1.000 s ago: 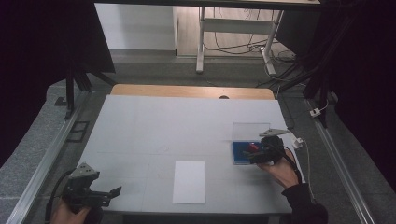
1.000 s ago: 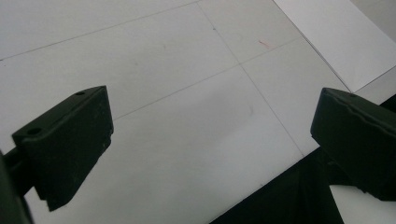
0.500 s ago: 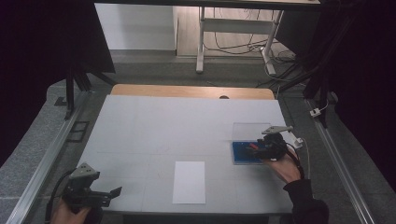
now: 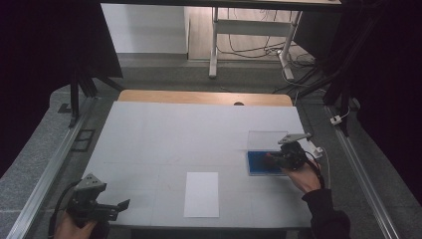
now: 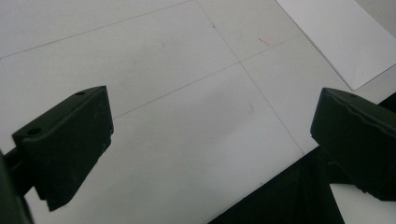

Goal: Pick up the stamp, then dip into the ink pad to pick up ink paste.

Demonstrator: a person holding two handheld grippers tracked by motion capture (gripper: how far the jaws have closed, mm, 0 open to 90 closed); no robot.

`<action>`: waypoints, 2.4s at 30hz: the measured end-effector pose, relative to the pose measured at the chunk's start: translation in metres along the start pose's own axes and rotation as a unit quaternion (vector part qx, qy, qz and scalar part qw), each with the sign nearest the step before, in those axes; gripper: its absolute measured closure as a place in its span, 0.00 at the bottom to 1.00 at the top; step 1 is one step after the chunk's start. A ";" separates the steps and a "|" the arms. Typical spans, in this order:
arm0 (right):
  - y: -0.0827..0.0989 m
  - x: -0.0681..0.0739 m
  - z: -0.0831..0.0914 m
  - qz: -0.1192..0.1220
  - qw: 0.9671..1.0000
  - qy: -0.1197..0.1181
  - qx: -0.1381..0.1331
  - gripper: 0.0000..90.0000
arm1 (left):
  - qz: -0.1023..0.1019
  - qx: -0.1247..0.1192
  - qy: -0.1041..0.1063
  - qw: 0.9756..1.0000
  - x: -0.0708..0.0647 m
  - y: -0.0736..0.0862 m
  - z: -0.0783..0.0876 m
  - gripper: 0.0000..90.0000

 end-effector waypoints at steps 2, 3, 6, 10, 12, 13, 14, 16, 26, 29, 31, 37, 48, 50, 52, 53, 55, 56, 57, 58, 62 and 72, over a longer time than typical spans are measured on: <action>0.000 0.000 0.000 -0.002 1.000 -0.001 0.001 0.88 | 0.000 0.000 0.000 1.000 0.000 0.000 0.000 0.00; 0.000 0.000 0.000 -0.002 1.000 0.000 0.002 0.88 | 0.000 0.000 0.000 1.000 0.000 0.000 0.000 0.00; -0.001 0.000 0.000 -0.004 1.000 0.003 0.004 0.88 | 0.000 0.000 -0.001 1.000 0.000 0.000 0.000 0.00; -0.002 0.002 0.003 0.002 1.000 0.005 -0.002 0.89 | 0.000 0.001 0.000 1.000 0.000 0.000 0.000 0.00; -0.003 0.002 0.004 0.001 1.000 0.005 -0.003 0.89 | -0.001 0.002 0.000 1.000 0.000 0.000 0.000 0.00; -0.003 0.003 0.005 0.000 1.000 0.005 -0.007 0.89 | -0.001 0.001 0.000 1.000 0.000 0.000 0.000 0.00; -0.004 0.004 0.007 -0.002 1.000 0.003 -0.008 0.89 | -0.001 0.001 0.001 1.000 0.000 0.000 0.000 0.00; -0.005 0.006 0.009 -0.003 1.000 0.000 -0.013 0.89 | -0.001 0.001 0.002 1.000 -0.001 0.000 0.000 0.00; -0.010 0.019 0.018 -0.012 0.999 -0.012 -0.031 0.89 | 0.004 -0.007 0.007 1.000 0.001 0.000 0.002 0.00; -0.011 0.022 0.021 -0.028 0.999 -0.010 -0.034 0.89 | 0.007 -0.014 0.016 1.000 0.001 0.000 0.002 0.00; -0.011 0.023 0.023 -0.039 0.998 -0.016 -0.040 0.89 | 0.003 -0.016 0.015 1.000 0.000 -0.001 0.002 0.00; -0.011 0.026 0.029 -0.041 0.998 -0.020 -0.043 0.89 | -0.016 -0.028 0.024 0.999 -0.002 -0.003 0.002 0.00; -0.011 0.027 0.029 -0.024 0.999 -0.008 -0.040 0.89 | -0.022 -0.031 0.036 0.999 -0.002 -0.003 0.001 0.00; -0.011 0.026 0.027 -0.024 0.999 -0.001 -0.036 0.89 | -0.021 -0.029 0.035 0.999 -0.001 -0.003 0.001 0.00; -0.012 0.025 0.024 -0.022 0.999 0.006 -0.033 0.89 | -0.020 -0.028 0.036 0.999 -0.001 -0.003 0.001 0.00; -0.012 0.025 0.022 -0.022 0.999 0.009 -0.032 0.89 | -0.019 -0.029 0.037 0.999 -0.001 -0.003 0.001 0.00; -0.012 0.023 0.017 -0.022 0.999 0.008 -0.025 0.89 | -0.019 -0.028 0.036 0.999 -0.001 -0.003 0.001 0.00; -0.012 0.024 0.014 -0.021 1.000 0.010 -0.020 0.89 | -0.019 -0.028 0.036 0.999 -0.001 -0.003 0.001 0.00; -0.012 0.023 0.011 -0.015 1.000 0.011 -0.015 0.89 | -0.019 -0.028 0.036 0.999 -0.001 -0.003 0.001 0.00; -0.012 0.023 0.008 -0.010 1.000 0.013 -0.011 0.89 | -0.019 -0.027 0.036 0.999 -0.001 -0.003 0.001 0.00; -0.010 0.023 0.000 -0.001 1.000 0.023 0.003 0.89 | -0.018 -0.027 0.036 0.999 -0.001 -0.003 0.000 0.00; -0.007 0.019 -0.006 -0.011 1.000 0.023 0.012 0.89 | -0.015 -0.025 0.038 0.999 0.000 -0.003 0.000 0.00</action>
Point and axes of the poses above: each handheld gripper's, and its own axes: z roughly backward along the jaws, y roughly out of its underside, x roughly to its left, the point moved 2 cm from there along -z, roughly forward along the jaws, and after that the axes turned 2 degrees about -y, right-handed, at the moved point
